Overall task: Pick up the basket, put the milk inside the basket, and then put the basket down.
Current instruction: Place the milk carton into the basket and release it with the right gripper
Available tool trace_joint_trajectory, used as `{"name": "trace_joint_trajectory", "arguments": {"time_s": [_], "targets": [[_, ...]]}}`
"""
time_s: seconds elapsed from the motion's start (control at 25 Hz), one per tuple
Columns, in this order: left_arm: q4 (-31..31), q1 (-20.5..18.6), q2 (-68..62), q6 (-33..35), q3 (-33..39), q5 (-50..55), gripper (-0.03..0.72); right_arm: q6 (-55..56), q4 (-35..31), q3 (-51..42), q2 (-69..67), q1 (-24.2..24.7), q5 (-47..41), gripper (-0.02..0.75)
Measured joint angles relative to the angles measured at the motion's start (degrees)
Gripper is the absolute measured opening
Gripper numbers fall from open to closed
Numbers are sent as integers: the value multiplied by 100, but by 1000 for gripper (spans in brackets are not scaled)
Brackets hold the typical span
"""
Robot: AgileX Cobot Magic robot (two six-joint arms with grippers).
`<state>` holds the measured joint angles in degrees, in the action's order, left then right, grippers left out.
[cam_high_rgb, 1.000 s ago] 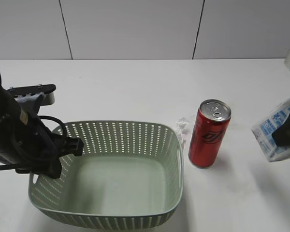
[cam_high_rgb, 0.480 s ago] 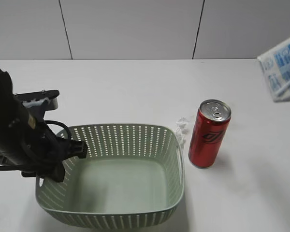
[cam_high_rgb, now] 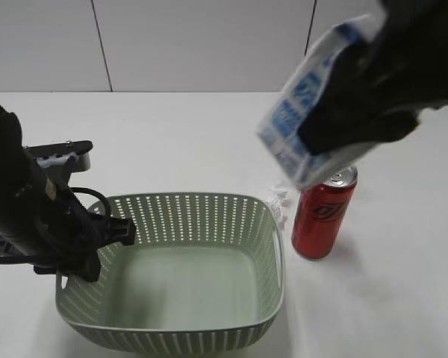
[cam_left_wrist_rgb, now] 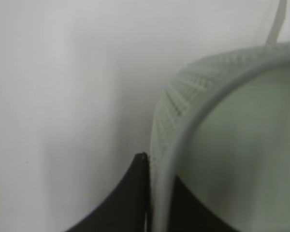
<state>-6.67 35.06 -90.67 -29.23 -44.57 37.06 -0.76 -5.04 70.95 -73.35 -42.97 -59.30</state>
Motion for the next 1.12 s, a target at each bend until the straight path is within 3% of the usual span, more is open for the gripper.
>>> {"name": "trace_joint_trajectory", "arguments": {"time_s": [0.12, 0.24, 0.64, 0.96, 1.04, 1.12], "targets": [[0, 0, 0, 0, 0, 0, 3, 355, 446, 213, -656, -811, 14, 337], [-12, 0, 0, 0, 0, 0, 3, 463, 608, 344, -1329, -1191, 121, 336], [-28, 0, 0, 0, 0, 45, 3, 743, 700, 364, -2927, -1263, 657, 336], [84, -5, 0, 0, 0, 201, 6, 794, 647, 364, -3283, -1232, 1135, 336], [109, -5, 0, 0, 0, 225, 6, 789, 608, 364, -3337, -1228, 1135, 389], [139, -5, -5, 0, 0, 249, 7, 784, 504, 364, -3343, -1225, 1160, 538]]}}
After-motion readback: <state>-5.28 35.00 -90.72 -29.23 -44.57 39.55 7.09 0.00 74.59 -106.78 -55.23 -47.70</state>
